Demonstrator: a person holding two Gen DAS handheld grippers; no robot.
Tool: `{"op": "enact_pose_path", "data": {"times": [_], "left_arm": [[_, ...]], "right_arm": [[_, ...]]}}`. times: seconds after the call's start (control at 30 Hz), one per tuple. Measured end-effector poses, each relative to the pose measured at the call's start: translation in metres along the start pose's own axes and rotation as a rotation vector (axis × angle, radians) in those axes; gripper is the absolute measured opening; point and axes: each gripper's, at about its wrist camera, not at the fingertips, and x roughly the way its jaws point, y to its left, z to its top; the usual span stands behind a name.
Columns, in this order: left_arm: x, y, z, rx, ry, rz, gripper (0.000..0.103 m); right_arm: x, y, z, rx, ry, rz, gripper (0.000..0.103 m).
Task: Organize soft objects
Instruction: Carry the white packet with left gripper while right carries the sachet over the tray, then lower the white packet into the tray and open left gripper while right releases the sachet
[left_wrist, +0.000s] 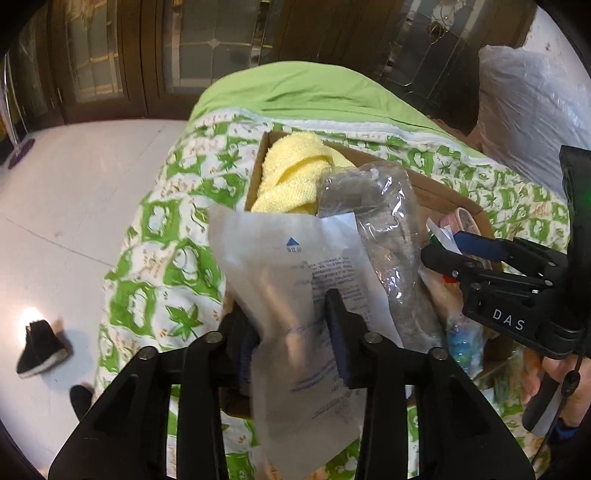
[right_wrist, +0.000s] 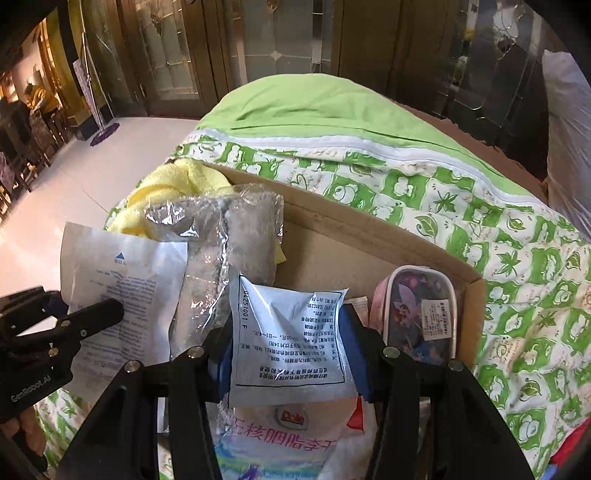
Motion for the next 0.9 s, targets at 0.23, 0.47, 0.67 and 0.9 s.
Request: {"op": "enact_pose_path", "data": {"times": [0.23,0.47,0.67,0.9], "left_arm": [[-0.009,-0.01,0.0,0.029,-0.015,0.044,0.055],[-0.026,-0.015,-0.001,0.03,-0.041,0.066,0.061],[-0.04,-0.018,-0.007,0.03,-0.05,0.078,0.061],[-0.061,-0.027,-0.021,0.048,-0.06,0.076,0.061]], "right_arm": [[-0.01,-0.003,-0.001,0.032,-0.034,0.03,0.075],[-0.029,-0.004,-0.004,0.036,-0.066,0.044,0.079],[-0.042,-0.012,-0.013,0.07,-0.07,0.057,0.079],[-0.067,-0.029,-0.037,0.162,-0.026,0.104,0.079]]}}
